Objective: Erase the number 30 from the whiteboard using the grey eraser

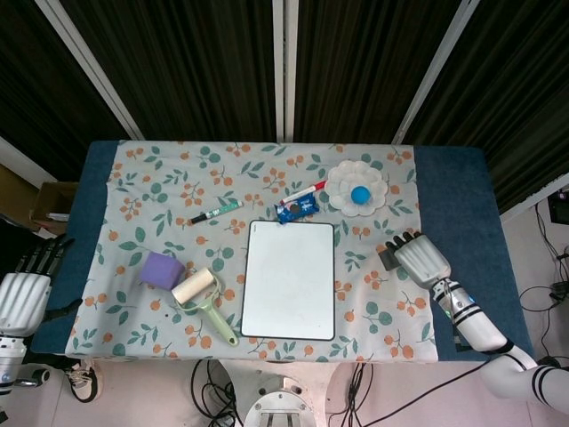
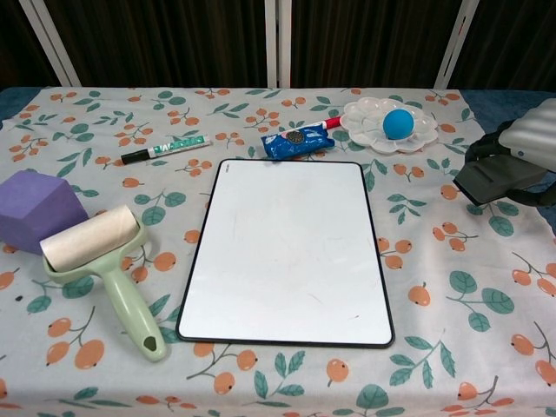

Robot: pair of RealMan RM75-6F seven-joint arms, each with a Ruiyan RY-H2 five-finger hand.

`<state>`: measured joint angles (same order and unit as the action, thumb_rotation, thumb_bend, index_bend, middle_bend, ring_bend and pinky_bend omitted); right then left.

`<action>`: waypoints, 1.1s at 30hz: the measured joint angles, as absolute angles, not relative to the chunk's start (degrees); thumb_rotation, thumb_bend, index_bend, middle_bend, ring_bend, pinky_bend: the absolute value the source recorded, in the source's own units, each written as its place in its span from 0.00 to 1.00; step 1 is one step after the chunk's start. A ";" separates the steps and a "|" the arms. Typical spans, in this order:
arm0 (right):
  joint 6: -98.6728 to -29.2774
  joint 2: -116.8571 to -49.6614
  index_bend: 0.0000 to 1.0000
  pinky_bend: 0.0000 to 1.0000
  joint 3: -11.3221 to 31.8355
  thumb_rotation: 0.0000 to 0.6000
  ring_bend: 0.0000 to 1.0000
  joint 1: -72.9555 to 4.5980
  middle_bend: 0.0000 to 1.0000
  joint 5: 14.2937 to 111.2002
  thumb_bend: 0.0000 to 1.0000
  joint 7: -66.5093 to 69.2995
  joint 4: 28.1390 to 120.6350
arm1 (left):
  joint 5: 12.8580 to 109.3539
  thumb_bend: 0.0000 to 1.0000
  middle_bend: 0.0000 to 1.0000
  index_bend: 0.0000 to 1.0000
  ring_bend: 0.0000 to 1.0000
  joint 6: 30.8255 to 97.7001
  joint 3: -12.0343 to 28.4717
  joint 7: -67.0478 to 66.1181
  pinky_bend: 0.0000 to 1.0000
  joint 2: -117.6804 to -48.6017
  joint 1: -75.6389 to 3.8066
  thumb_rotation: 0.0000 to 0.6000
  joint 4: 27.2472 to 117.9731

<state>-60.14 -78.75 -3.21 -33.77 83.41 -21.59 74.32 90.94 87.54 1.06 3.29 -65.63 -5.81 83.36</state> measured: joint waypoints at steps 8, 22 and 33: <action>-57.98 -79.37 0.03 0.09 -3.31 1.00 0.02 -33.38 0.08 83.49 0.16 -20.19 73.88 | 90.87 0.00 0.06 0.07 0.07 87.50 0.86 3.06 0.16 -65.79 -5.71 1.00 83.44; -65.45 -75.56 0.00 0.00 -2.47 1.00 0.00 -30.00 0.00 85.30 0.07 -18.97 78.81 | 90.97 0.00 0.06 0.07 0.07 88.20 0.82 3.61 0.16 -65.80 -5.42 1.00 83.15; -80.45 -66.37 0.00 0.00 -3.17 1.00 0.00 -17.65 0.00 85.35 0.18 -6.54 82.61 | 90.12 0.00 0.06 0.07 0.07 88.46 1.25 3.32 0.16 -65.09 -5.17 1.00 84.18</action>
<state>-80.45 -66.37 -3.17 -17.65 85.35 -6.54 82.61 90.12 88.46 1.25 3.32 -65.09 -5.17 84.18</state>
